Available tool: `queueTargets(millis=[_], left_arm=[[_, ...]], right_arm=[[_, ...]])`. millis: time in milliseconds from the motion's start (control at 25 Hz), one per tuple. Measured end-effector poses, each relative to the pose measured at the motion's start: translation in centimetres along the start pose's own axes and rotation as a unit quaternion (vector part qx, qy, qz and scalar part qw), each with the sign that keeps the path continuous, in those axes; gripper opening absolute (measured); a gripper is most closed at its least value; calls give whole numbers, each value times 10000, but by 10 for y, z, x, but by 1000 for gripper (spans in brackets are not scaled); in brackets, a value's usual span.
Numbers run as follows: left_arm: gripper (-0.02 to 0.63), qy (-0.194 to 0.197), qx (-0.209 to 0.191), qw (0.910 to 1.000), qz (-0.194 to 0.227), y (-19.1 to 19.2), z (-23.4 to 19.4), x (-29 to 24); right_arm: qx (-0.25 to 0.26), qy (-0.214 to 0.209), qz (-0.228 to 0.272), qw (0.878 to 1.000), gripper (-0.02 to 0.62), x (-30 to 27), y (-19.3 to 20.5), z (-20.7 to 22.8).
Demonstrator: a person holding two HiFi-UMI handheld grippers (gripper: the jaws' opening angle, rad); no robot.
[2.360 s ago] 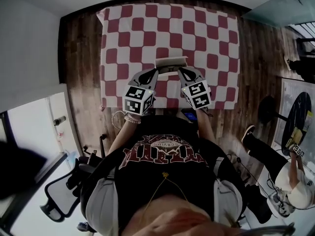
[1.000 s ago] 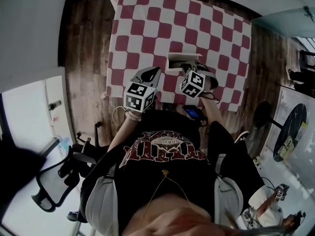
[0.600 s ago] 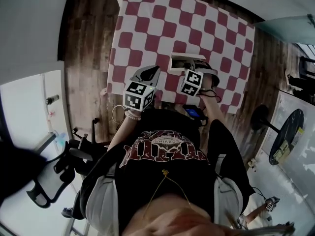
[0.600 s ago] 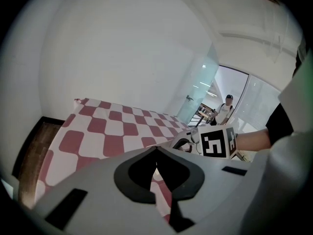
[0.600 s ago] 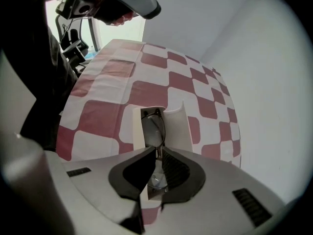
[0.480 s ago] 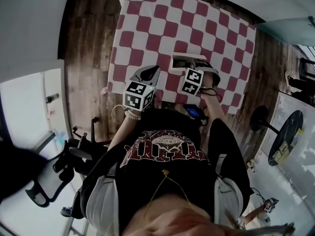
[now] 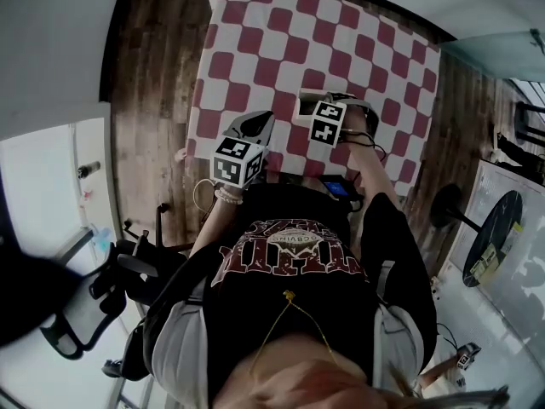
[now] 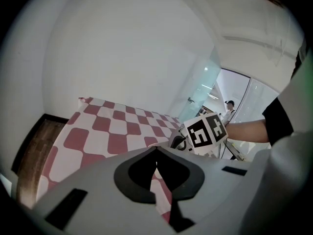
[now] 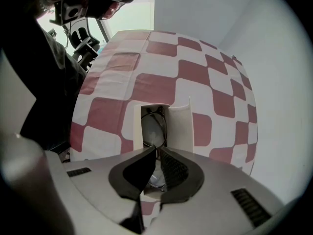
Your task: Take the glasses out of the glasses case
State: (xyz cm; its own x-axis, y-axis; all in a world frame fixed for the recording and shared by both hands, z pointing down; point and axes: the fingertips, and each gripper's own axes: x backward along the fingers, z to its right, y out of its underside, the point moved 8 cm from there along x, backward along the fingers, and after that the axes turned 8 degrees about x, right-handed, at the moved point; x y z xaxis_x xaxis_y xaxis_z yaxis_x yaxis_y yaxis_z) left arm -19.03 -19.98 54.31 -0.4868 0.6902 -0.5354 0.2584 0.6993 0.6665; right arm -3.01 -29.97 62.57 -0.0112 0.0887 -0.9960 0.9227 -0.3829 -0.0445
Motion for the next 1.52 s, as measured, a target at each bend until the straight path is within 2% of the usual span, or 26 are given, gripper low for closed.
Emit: queueTargets(millis=[200, 520, 840, 1520], left_arm=[[-2, 116, -144, 9998, 11, -4, 10, -2], [-3, 115, -507, 9986, 104, -8, 30, -7], [-3, 224, -621, 9978, -20, -4, 40, -13], [-3, 206, -731, 9971, -30, -7, 44, -22]], right_arm=[[77, 160, 137, 9997, 35, 1, 1, -1], [-79, 753, 324, 9966, 34, 2, 6, -7], [-83, 1105, 459, 9928, 31, 8, 11, -12], [-309, 1435, 635, 9871, 29, 35, 18, -11]])
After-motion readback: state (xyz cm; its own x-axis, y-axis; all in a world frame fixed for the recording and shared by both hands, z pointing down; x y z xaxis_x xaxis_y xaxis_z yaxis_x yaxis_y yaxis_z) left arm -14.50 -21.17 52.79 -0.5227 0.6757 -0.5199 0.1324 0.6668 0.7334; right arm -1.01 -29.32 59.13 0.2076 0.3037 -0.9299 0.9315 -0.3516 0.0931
